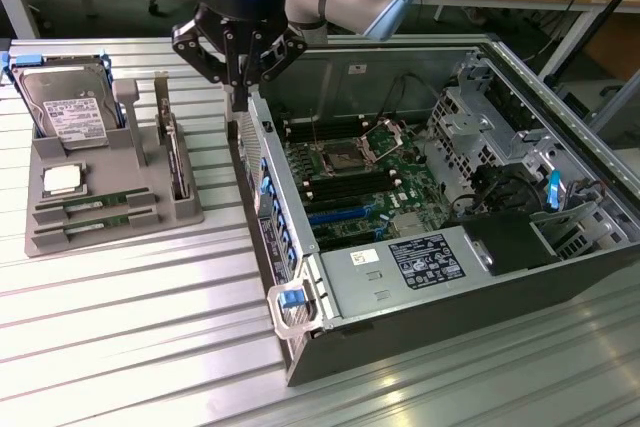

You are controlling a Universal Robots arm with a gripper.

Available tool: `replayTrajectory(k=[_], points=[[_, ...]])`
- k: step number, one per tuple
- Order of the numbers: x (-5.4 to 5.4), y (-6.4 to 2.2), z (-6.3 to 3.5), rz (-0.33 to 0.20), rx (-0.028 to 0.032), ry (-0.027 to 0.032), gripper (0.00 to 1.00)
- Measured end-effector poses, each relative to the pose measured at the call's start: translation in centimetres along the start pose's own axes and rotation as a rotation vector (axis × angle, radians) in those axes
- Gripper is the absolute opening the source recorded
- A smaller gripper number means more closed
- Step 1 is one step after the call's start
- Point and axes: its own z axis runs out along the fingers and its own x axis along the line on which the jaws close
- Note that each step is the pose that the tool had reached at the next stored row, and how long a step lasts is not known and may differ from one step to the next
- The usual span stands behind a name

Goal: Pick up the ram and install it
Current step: 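Reach for the ram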

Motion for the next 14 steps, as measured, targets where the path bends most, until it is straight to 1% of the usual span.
replayTrajectory(k=[14], points=[[0.55,-0.02,-0.01,0.000,0.0000,0.0000,0.11]])
